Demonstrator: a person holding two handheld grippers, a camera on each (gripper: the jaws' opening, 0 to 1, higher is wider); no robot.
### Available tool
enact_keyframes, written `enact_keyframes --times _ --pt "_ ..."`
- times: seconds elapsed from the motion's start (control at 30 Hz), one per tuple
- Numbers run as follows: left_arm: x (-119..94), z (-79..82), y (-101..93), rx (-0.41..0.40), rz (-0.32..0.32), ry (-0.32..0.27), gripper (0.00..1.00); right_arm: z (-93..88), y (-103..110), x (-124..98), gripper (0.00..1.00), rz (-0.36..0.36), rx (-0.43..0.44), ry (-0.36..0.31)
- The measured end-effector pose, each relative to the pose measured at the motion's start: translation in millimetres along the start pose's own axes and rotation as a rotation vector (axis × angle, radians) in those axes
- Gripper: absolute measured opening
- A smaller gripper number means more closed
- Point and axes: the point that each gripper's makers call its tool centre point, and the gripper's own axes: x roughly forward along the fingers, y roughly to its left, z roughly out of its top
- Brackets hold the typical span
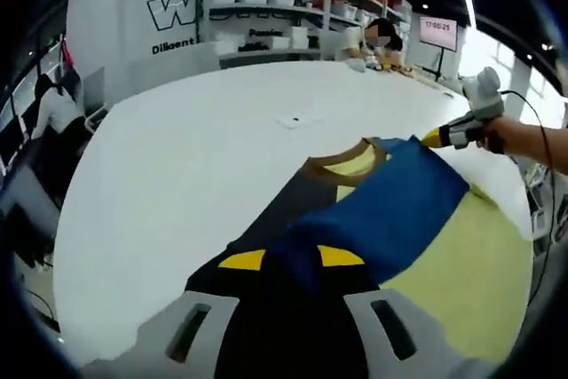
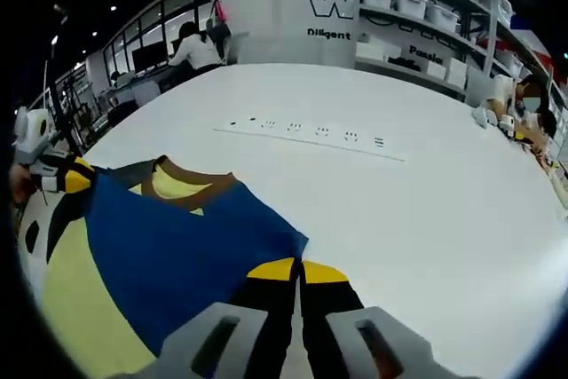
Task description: Fold the garment on the visible template until the final outline fits inside the template.
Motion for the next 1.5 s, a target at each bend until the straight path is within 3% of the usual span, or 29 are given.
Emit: enact_keyframes --times 0.13,0.2,0.4,0.53,0.6,0.9,1.1,1.27,1.4,1.5 --pt "-3.9 -6.3 -4.5 -0.065 -0.025 0.005 0.19 0.0 0.8 -1.2 0.0 -0.001 0.006 -0.007" --pt "-1.0 -18.2 -9.0 -0.103 -0.042 0.046 0.19 0.4 0.9 -1.3 0.0 -0.001 0.009 -0.008" --pt "7.2 -34.1 -18.4 -0.15 -0.058 0.083 0.18 0.0 2.8 -3.9 0.0 0.002 0.006 -0.009" --pt "9.6 -29.0 -16.7 -0.155 -0.059 0.057 0.1 -0.4 2.7 -4.4 0.0 0.002 0.008 -0.009" --pt "9.7 -30.2 -18.3 -0.185 -0.056 0.064 0.01 -1.0 2.4 -4.5 0.0 0.002 0.008 -0.007" --pt "-8.9 -30.8 -24.1 -0.262 -0.062 0.042 0.0 -1.6 0.8 -4.2 0.0 -0.005 0.002 -0.003" --pt "-18.9 -41.3 -24.8 -0.306 -0.071 0.044 0.0 -1.8 1.1 -5.0 0.0 -0.008 -0.013 0.001" --pt "-20.3 -52.4 -32.8 -0.306 -0.084 0.066 0.0 -0.8 0.5 -3.5 0.0 -0.013 -0.041 -0.005" --pt "-20.2 -47.4 -25.2 -0.24 -0.04 0.006 0.0 0.6 3.5 -6.5 0.0 0.002 -0.046 -0.009" --pt "-22.7 -51.3 -24.2 -0.228 -0.024 0.02 0.0 3.7 0.0 -13.0 0.0 -0.011 -0.039 -0.019"
